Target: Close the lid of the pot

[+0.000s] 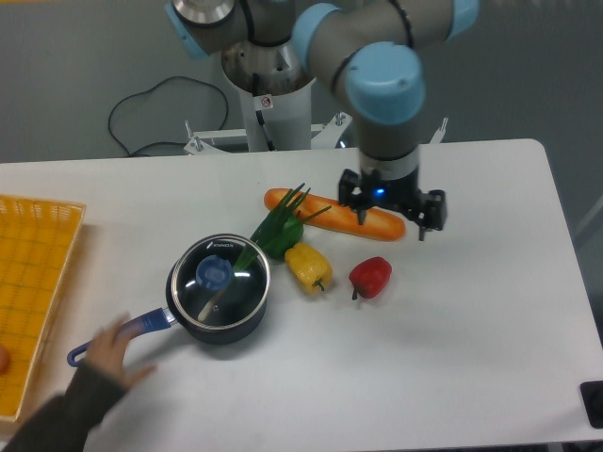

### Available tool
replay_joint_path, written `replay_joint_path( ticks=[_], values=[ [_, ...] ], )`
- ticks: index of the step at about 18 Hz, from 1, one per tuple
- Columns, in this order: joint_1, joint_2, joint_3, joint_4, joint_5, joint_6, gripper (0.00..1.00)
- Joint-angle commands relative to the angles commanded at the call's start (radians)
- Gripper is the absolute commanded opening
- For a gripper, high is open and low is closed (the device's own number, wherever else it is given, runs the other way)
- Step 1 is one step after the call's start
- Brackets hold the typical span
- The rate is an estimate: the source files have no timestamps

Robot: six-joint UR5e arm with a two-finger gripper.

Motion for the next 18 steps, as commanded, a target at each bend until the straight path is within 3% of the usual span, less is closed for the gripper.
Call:
replay_joint_path(
  ticks=[5,12,18],
  values=[
    [0.095,-0.003,0.0,-0.002,-0.005,0.28,1.0],
    [0.216,-0.055,0.003,0.005,0.002,0.421,1.0],
    [0.292,-0.121,0.049,0.006,0.003,0.498,1.0]
  ],
)
